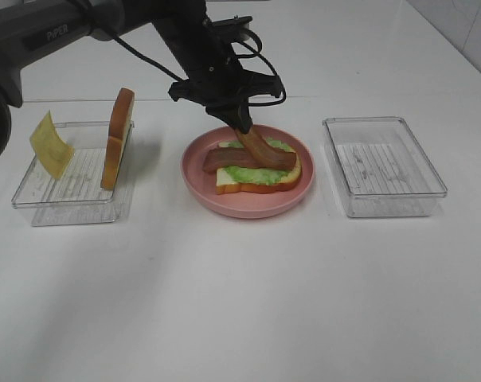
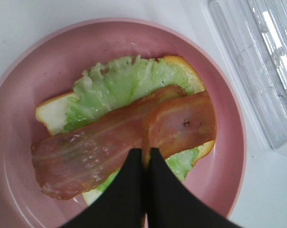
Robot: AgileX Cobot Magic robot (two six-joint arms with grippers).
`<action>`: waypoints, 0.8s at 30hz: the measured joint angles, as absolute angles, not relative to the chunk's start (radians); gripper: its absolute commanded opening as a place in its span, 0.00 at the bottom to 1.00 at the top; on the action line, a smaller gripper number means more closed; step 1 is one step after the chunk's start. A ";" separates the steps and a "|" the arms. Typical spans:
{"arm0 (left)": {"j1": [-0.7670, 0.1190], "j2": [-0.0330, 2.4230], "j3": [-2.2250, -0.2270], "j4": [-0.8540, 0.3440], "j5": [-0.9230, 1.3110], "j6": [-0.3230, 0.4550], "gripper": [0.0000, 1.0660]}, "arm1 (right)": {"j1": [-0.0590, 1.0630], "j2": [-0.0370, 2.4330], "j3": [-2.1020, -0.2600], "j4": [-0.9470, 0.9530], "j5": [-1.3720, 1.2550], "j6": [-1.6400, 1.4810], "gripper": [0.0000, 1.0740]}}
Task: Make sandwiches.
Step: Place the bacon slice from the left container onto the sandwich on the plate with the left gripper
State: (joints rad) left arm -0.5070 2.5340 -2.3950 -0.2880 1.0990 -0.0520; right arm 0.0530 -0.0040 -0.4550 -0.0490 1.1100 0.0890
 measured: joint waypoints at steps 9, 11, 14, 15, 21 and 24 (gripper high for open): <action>-0.507 2.534 -2.395 -0.280 1.100 -0.053 0.02 | 0.053 -0.004 -0.455 -0.049 1.110 0.089 0.89; -0.507 2.534 -2.395 -0.279 1.100 -0.053 0.09 | 0.053 -0.004 -0.455 -0.049 1.110 0.089 0.89; -0.507 2.534 -2.395 -0.277 1.100 -0.053 0.15 | 0.053 -0.004 -0.455 -0.049 1.110 0.089 0.89; -0.507 2.534 -2.395 -0.276 1.100 -0.053 0.19 | 0.053 -0.004 -0.455 -0.049 1.110 0.089 0.89; -0.507 2.534 -2.395 -0.258 1.103 -0.053 0.67 | 0.053 -0.004 -0.455 -0.049 1.110 0.089 0.89; -0.507 2.534 -2.395 -0.253 1.120 -0.053 0.93 | 0.053 -0.004 -0.455 -0.049 1.110 0.089 0.89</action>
State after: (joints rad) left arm -0.5070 2.5340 -2.3950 -0.2530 1.1200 -0.0530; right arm 0.0530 -0.0040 -0.4550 -0.0490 1.1100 0.0890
